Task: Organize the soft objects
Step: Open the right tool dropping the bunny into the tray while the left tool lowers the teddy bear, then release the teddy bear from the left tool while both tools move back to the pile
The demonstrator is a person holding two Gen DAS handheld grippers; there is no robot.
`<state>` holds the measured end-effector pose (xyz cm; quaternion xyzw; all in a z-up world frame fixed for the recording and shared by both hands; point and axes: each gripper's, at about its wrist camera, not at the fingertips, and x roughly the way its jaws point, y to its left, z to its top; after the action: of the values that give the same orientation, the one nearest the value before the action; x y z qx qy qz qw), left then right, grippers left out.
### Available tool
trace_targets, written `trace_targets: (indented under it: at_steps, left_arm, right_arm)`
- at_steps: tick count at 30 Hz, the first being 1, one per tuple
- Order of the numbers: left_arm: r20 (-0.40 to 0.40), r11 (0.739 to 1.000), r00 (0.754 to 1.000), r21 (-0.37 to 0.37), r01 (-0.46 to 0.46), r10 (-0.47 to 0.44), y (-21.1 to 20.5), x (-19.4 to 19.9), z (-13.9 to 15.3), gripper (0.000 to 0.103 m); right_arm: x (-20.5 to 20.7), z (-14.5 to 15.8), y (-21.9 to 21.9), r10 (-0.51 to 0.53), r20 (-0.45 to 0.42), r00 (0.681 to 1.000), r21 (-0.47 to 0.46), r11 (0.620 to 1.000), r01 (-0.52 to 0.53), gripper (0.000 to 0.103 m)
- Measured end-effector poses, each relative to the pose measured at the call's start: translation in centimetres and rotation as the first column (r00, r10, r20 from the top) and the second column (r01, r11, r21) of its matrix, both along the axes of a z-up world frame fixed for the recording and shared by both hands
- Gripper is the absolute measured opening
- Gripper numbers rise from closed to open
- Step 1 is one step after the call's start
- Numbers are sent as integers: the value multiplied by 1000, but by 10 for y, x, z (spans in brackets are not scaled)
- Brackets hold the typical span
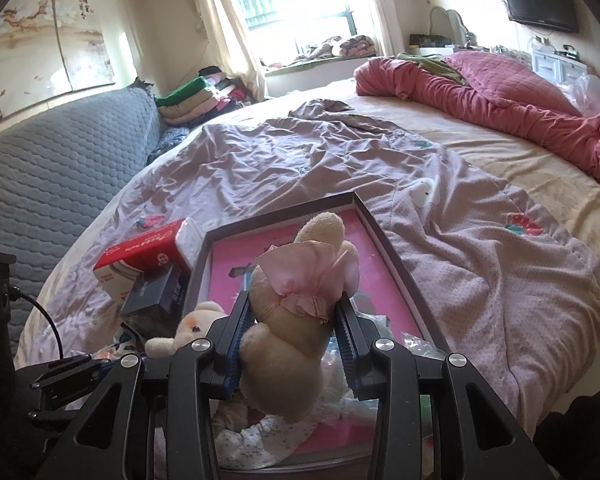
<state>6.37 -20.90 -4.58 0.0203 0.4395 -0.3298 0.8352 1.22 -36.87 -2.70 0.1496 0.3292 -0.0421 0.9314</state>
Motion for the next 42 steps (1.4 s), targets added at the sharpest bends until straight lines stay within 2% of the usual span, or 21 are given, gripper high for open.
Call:
trace_targets:
  at_steps: [3,15,18,23,27,31,42]
  left_arm:
    - [-1,1000,1000,23,7,-7,-3,2,-4,36]
    - [-40,999,999,30,15,-13,-2,8,-18,36]
    - [-52,1000,999,23,13,-12,-1,12,-20,36]
    - [-62,1000,998,14,12,-11,0,13,-22,36]
    - [-70,1000,998,3,10,-10,2,14,-22,37]
    - [-78,1000,997,-8,12,-12,3,15,-22,37]
    - [-70,1000,997,-11,19,-20,6,10,-18,40]
  right_arm:
    - [1,-4,-2,-7,-18,1000,2,1000,7,41]
    - [16,-27,10,32,-81,996,8,999,-32,43]
    - [20,-29,14,37,-83,996,5,999,-36,45]
    - [23,-34,12,34,-86,996,51,998,-30,50]
    - [23,-33,11,27,-82,996,75,997,-21,52]
    - [22,-32,12,33,-80,996,86,996,-26,58]
    - [19,-19,19,50,-42,998,103,994,-46,60]
